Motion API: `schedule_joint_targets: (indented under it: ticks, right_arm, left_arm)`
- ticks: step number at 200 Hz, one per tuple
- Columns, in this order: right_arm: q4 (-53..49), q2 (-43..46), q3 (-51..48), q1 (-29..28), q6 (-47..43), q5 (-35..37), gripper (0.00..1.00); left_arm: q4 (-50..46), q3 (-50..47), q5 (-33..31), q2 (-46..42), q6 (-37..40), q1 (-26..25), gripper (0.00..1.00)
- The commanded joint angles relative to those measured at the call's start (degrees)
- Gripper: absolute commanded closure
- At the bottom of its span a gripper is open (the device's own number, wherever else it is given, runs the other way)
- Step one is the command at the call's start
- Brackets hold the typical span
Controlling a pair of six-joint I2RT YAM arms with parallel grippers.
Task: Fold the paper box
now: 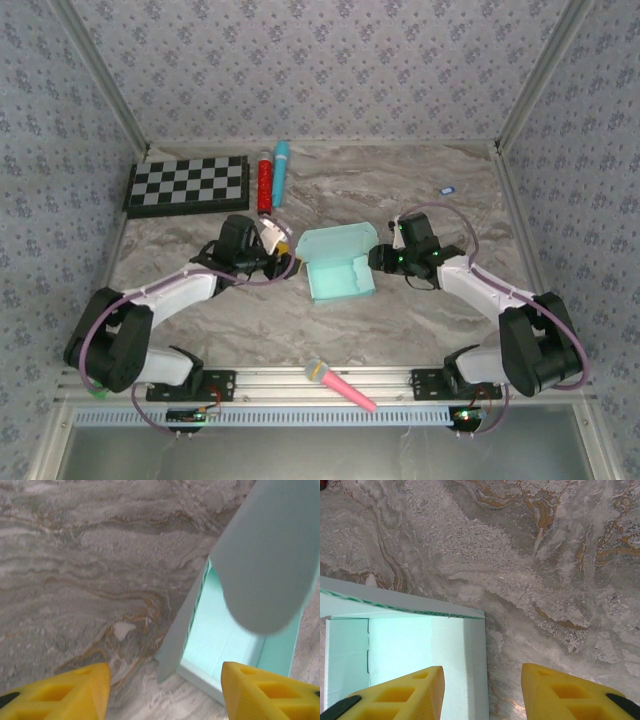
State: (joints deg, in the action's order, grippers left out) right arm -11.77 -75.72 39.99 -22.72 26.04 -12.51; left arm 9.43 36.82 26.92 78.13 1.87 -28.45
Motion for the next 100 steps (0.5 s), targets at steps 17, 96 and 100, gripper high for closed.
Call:
schedule_joint_targets:
  ticks: [17, 96, 100]
  right_arm:
    - [-1.25, 0.58, -0.61, 0.32, -0.47, 0.02, 0.54]
    - [-1.67, -0.61, -0.46, 0.37, -0.49, -0.05, 0.54]
    - [-1.65, -0.63, -0.46, 0.32, -0.46, -0.01, 0.54]
  left_arm:
    - [10.05, 2.27, 5.86, 2.69, -1.17, 0.67, 0.45]
    - [10.02, 3.90, 8.22, 6.17, -1.34, 0.77, 0.75]
    - [9.93, 3.98, 8.28, 6.07, -1.32, 0.77, 0.78]
